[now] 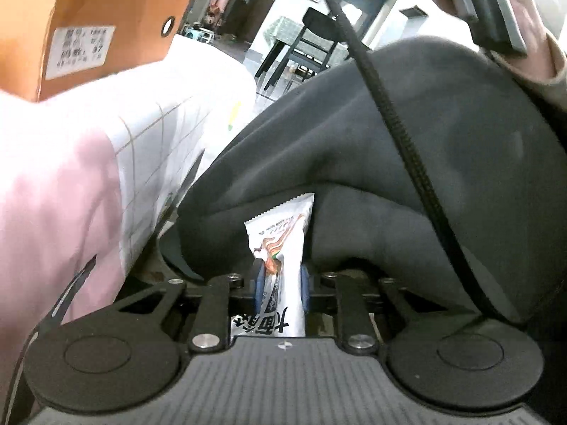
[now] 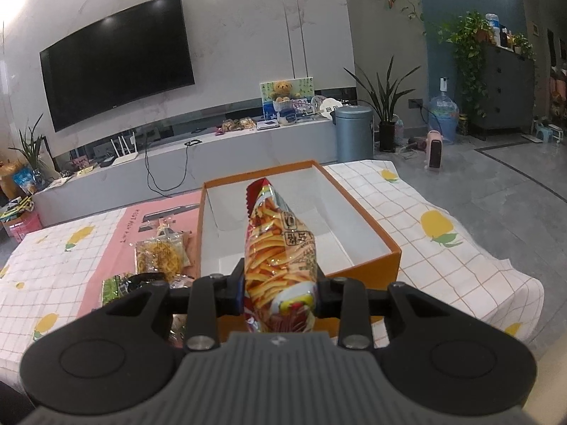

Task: Organize snacks

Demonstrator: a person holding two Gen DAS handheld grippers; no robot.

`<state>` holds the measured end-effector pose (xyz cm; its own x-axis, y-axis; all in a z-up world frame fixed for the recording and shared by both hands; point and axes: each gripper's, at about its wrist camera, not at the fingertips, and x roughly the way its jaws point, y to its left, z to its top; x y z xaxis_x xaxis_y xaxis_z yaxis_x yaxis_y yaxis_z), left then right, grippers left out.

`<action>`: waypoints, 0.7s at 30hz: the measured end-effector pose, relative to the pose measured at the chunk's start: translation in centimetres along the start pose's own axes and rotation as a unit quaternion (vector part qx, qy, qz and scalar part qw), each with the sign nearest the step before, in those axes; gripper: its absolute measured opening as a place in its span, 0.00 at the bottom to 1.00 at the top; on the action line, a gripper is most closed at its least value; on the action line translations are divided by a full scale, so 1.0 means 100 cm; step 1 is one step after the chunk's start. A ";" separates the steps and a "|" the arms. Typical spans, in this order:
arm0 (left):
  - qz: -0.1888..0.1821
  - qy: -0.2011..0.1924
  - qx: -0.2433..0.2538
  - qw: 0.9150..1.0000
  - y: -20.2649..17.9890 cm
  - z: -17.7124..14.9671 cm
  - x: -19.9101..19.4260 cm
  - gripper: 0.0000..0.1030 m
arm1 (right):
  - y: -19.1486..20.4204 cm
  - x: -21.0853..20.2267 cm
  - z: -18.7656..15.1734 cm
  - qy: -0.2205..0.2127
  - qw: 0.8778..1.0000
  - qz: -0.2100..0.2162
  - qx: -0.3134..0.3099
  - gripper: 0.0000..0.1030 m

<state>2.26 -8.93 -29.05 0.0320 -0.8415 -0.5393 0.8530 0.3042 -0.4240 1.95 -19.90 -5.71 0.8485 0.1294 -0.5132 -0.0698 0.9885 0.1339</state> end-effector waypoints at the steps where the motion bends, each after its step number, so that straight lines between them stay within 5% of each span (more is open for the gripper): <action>1: 0.002 -0.001 -0.004 1.000 -0.001 -0.001 0.001 0.21 | 0.000 -0.001 0.000 -0.001 1.000 0.003 0.002 0.31; 13: 0.029 -0.045 0.009 0.999 0.005 -0.008 -0.016 0.17 | 0.000 -0.001 0.000 -0.003 1.000 0.008 -0.004 0.31; 21: 0.033 -0.031 0.020 0.999 -0.004 -0.006 -0.035 0.10 | 0.001 -0.005 0.000 -0.009 1.000 0.014 -0.005 0.31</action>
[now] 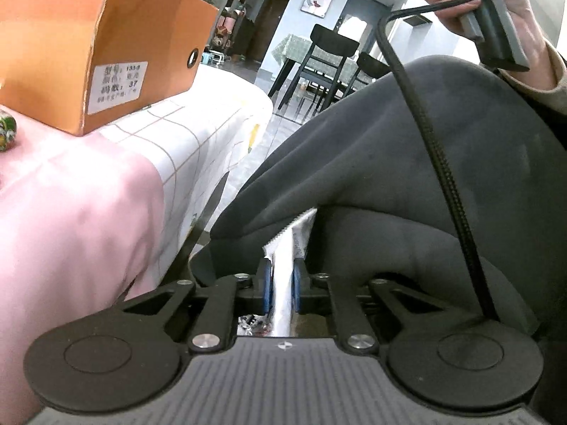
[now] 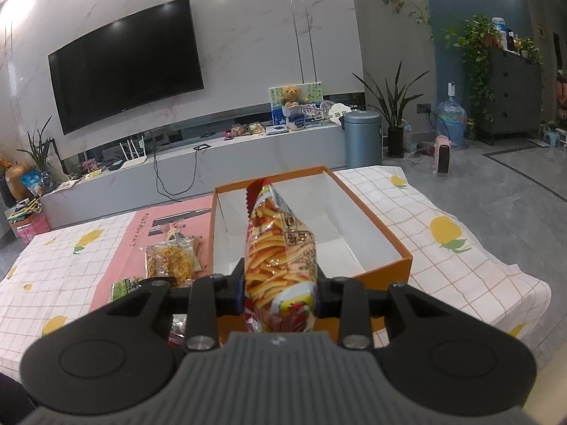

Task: Organize snacks
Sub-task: 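Swing the left tool over the orange box and release the white packet inside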

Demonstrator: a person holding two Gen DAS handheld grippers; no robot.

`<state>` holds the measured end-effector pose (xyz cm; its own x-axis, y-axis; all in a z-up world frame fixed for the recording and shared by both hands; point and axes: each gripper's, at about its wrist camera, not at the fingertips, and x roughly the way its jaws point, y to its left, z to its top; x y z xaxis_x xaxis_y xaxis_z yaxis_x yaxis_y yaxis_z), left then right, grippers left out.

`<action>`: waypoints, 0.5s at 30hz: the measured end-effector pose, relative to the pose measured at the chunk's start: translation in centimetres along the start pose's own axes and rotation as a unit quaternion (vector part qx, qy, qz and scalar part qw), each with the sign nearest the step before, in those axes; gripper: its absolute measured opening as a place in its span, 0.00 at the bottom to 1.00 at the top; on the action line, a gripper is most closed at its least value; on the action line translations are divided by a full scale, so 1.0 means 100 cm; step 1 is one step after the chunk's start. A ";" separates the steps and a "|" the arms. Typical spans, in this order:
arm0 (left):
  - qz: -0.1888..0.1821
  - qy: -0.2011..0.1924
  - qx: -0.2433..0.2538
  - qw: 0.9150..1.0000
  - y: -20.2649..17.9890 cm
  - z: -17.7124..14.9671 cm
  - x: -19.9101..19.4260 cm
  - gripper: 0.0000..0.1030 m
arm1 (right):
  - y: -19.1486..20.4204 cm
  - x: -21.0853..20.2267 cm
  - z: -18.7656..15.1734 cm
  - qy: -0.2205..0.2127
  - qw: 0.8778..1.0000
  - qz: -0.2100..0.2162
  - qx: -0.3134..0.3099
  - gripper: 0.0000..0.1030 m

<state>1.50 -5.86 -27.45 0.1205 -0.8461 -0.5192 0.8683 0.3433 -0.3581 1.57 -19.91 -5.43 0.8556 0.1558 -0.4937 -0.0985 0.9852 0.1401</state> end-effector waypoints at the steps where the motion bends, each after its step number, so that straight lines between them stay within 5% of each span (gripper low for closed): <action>1: 0.002 0.005 -0.002 1.000 0.000 0.000 -0.004 0.10 | 0.000 -0.001 0.000 -0.001 1.000 0.002 0.000 0.31; 10: 0.051 -0.018 -0.063 0.997 0.005 0.023 -0.073 0.10 | 0.002 -0.007 0.001 -0.015 1.000 0.023 0.000 0.31; 15: 0.171 -0.079 -0.007 0.982 -0.025 0.049 -0.133 0.10 | 0.006 -0.009 0.008 -0.046 0.999 0.028 -0.008 0.31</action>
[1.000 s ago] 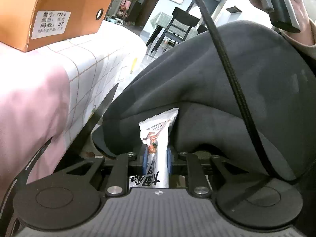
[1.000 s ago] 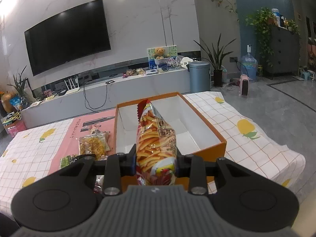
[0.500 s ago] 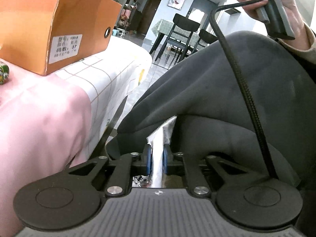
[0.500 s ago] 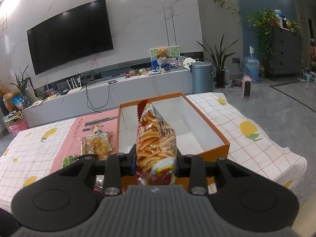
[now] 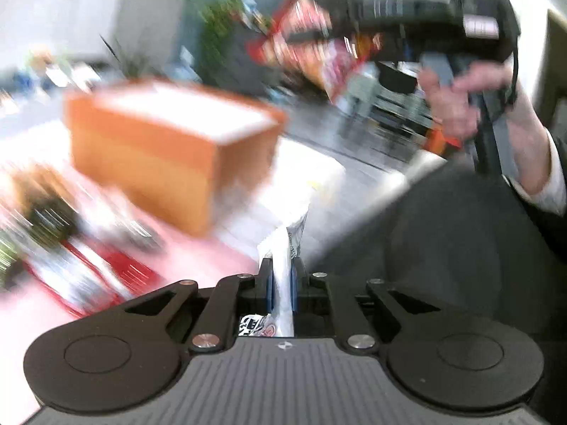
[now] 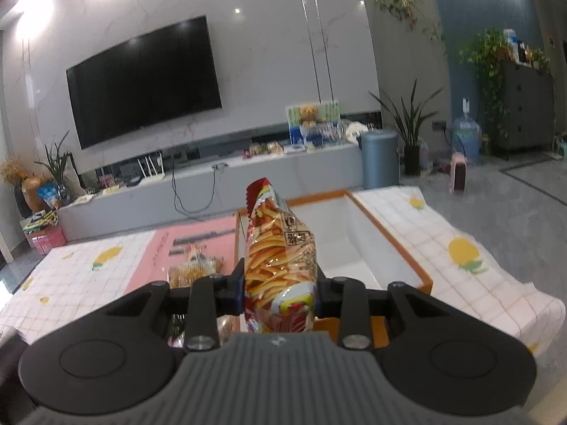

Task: Organize snacks
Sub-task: 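Swing the left tool over the orange box and release the white packet inside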

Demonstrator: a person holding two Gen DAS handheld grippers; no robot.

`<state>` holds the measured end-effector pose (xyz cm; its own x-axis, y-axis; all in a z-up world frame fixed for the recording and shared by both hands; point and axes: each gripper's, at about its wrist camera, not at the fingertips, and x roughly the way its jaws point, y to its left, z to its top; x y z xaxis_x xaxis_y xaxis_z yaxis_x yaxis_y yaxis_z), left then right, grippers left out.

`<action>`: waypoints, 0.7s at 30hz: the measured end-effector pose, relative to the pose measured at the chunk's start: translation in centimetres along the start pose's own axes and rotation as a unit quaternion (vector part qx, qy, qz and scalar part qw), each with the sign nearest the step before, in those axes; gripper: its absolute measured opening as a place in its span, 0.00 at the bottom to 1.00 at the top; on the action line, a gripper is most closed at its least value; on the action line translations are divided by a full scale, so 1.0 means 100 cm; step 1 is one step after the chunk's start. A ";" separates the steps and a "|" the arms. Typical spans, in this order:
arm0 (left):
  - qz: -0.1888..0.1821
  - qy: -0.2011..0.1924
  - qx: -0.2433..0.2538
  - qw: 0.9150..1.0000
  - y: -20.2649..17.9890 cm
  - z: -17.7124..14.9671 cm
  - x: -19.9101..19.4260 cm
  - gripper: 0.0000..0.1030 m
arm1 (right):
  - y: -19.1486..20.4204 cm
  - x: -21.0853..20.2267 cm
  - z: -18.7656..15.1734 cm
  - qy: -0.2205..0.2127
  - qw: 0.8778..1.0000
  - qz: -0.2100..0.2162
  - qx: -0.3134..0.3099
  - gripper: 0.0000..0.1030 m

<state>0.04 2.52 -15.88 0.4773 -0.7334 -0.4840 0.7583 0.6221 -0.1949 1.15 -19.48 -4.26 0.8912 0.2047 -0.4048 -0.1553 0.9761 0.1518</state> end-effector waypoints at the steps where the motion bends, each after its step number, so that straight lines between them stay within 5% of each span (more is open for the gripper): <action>1: 0.024 -0.016 0.002 1.000 0.000 0.006 -0.011 0.10 | 0.001 0.000 0.001 -0.008 1.000 -0.003 -0.003 0.31; 5: 0.128 -0.079 0.013 0.989 -0.010 0.027 -0.043 0.10 | 0.006 0.015 0.008 -0.022 1.000 -0.001 -0.015 0.31; 11: 0.203 -0.142 -0.053 0.967 -0.012 0.082 -0.048 0.10 | 0.003 0.065 0.044 0.037 0.999 0.033 -0.001 0.31; 15: 0.191 -0.167 -0.121 0.960 -0.016 0.123 -0.033 0.10 | -0.022 0.091 0.068 0.039 0.999 0.020 0.029 0.31; 21: 0.102 -0.158 -0.259 0.947 0.032 0.151 0.027 0.10 | -0.081 0.087 0.061 0.007 0.995 0.019 0.093 0.31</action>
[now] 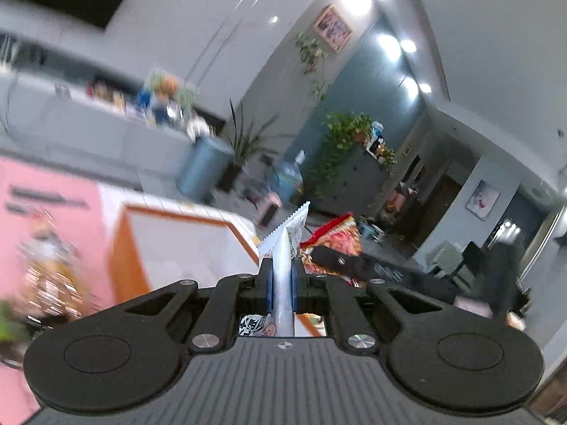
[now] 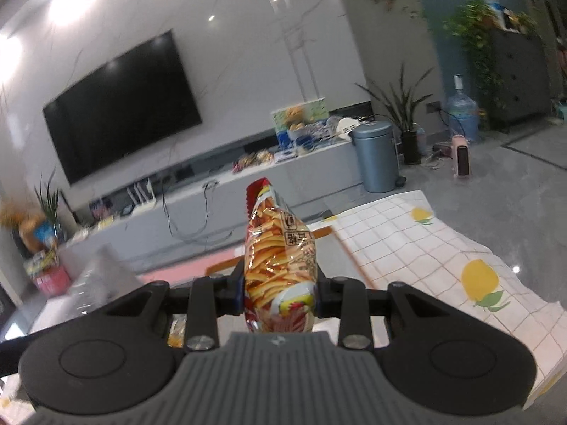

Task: Organize snacks
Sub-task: 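Swing the left tool over the orange box and release the white packet inside, then lower the red bag into the orange box and open the right tool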

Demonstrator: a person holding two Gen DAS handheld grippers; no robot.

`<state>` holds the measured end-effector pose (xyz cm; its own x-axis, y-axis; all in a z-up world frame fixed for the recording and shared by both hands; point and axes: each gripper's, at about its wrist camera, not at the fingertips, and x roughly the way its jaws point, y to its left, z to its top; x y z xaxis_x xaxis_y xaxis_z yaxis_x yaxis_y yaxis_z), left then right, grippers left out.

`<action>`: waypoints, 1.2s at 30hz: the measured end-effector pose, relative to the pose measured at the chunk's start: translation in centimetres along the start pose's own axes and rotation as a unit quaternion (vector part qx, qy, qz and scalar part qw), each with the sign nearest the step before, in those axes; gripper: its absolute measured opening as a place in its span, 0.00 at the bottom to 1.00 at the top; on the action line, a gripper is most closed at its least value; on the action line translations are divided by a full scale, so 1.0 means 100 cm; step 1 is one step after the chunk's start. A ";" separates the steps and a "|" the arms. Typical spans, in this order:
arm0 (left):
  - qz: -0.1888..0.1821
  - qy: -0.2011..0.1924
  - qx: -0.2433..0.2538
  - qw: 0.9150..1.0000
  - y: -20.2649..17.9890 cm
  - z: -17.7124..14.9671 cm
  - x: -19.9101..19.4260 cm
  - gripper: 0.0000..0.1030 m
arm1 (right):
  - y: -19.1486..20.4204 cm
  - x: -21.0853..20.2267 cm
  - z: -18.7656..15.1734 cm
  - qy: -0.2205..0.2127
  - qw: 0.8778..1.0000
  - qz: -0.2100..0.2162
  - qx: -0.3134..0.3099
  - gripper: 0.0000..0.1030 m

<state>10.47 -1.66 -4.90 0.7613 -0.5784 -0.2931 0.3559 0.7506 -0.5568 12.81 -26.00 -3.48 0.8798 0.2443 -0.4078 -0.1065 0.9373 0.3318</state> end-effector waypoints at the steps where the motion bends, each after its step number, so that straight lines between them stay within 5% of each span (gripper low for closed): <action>1: 0.007 0.008 -0.002 1.000 0.007 -0.001 0.013 0.10 | -0.007 0.001 -0.002 -0.001 1.000 0.005 0.007 0.31; 7: 0.098 0.066 0.005 0.993 0.022 -0.024 0.070 0.10 | -0.044 0.016 -0.016 0.027 0.999 0.014 0.044 0.31; 12: 0.166 0.068 0.066 0.982 0.011 -0.032 0.081 0.14 | -0.054 0.021 -0.020 0.042 0.998 0.015 0.049 0.31; 14: 0.187 0.074 0.076 0.977 0.002 -0.032 0.077 0.29 | -0.052 0.024 -0.018 0.043 0.998 0.018 0.050 0.31; 16: 0.179 0.083 0.084 0.977 -0.004 -0.027 0.073 0.78 | -0.052 0.025 -0.018 0.045 0.998 0.021 0.047 0.31; 17: 0.163 0.081 0.090 0.979 -0.004 -0.025 0.067 0.82 | -0.052 0.028 -0.017 0.047 0.998 0.022 0.046 0.31; 23: 0.161 0.049 0.116 0.979 -0.015 -0.003 0.031 0.82 | -0.046 0.039 -0.020 0.068 0.996 0.032 0.049 0.31; 36: 0.250 0.066 0.162 0.952 0.019 -0.005 -0.043 0.93 | -0.007 0.103 -0.055 0.181 0.974 0.059 0.120 0.31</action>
<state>7.55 2.07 -5.08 0.8118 -0.1425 -0.5663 0.1318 0.9895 -0.0600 19.37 -22.76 -12.54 0.6416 0.4593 -0.6143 -0.0477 0.8232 0.5657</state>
